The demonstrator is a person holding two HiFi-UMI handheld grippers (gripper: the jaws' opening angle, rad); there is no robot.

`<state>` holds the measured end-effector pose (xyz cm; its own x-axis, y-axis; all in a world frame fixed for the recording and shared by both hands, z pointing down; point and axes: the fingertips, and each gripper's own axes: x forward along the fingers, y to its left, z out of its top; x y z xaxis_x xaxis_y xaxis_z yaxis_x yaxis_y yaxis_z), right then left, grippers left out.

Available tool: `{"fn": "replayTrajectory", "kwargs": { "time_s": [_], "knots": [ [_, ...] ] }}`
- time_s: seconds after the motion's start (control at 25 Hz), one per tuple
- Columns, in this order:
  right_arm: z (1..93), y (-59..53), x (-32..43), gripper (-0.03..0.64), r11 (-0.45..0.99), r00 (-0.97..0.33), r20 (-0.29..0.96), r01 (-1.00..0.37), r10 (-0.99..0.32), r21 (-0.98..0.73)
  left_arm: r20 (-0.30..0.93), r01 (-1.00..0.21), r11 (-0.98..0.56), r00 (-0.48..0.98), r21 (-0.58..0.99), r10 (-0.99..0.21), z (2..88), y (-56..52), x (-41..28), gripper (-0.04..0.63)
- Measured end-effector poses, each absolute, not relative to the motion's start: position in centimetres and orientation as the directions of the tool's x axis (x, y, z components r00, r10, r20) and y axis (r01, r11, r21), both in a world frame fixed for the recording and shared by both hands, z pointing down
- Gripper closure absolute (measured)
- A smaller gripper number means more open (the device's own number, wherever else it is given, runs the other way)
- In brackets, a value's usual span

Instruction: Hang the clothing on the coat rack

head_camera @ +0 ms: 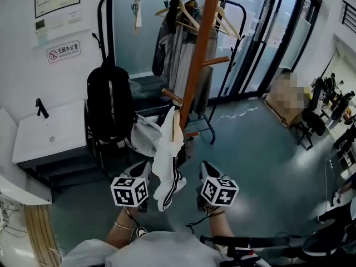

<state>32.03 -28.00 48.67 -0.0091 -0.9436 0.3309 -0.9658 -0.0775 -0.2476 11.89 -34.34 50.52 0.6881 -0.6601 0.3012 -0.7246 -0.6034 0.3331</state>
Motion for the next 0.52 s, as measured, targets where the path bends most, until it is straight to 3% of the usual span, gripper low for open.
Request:
{"fn": "replayTrajectory", "kwargs": {
  "time_s": [0.52],
  "knots": [
    [48.51,-27.26,31.78,0.594,-0.083,-0.006,0.330,-0.963,-0.944,-0.255,0.310,-0.726,-0.609,0.688,0.320,-0.657,50.71,-33.34,11.70,0.588]
  ]
}}
